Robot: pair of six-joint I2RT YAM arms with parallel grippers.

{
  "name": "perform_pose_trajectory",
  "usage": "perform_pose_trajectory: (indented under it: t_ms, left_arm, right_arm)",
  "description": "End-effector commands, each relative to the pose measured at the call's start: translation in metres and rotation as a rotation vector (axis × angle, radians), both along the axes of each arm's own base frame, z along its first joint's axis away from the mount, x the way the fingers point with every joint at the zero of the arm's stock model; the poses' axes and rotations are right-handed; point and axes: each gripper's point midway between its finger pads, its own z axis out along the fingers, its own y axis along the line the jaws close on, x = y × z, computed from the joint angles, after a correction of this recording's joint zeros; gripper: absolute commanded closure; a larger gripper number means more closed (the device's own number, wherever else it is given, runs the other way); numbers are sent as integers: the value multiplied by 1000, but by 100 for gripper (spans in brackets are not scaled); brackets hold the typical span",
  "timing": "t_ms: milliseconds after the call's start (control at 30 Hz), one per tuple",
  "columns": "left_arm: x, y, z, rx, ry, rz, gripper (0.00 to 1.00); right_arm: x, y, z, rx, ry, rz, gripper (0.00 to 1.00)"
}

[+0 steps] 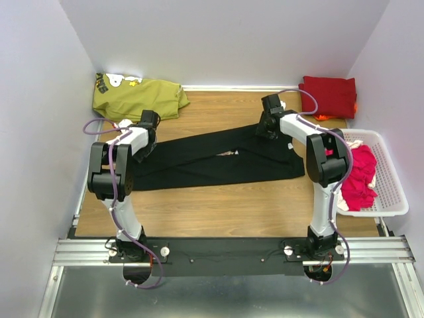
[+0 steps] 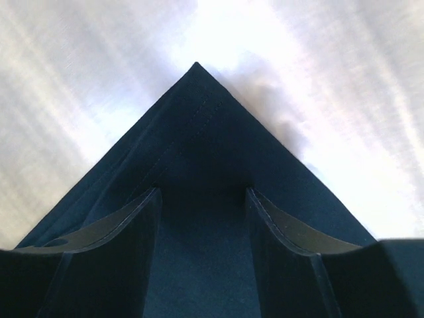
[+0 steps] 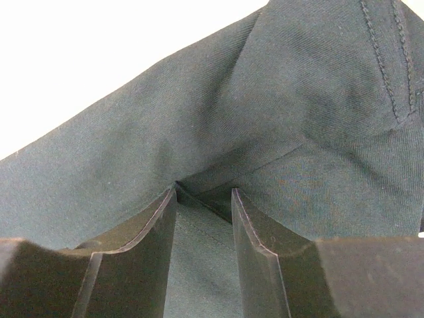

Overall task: Fold and stack the t-shirts
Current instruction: Fold the other side of the tshirt into a rectangle

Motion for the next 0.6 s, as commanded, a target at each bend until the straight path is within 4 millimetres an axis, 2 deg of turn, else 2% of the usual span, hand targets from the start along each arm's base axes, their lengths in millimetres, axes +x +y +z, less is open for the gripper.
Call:
perform_pose_trajectory:
  t_ms: [0,100,367,567]
  left_arm:
    - [18,-2,-13,-9,6,-67,39]
    - [21,-4,-9,-18,-33,-93,40]
    - [14,-6,5,-20,-101,-130,40]
    - [17,-9,18,-29,-170,-159,40]
  right_arm:
    - [-1,-5,4,-30,18,20,55]
    - [-7,0,15,-31,2,48,55]
    - [-31,22,12,-53,24,133,57]
    - [-33,27,5,-70,36,150,56]
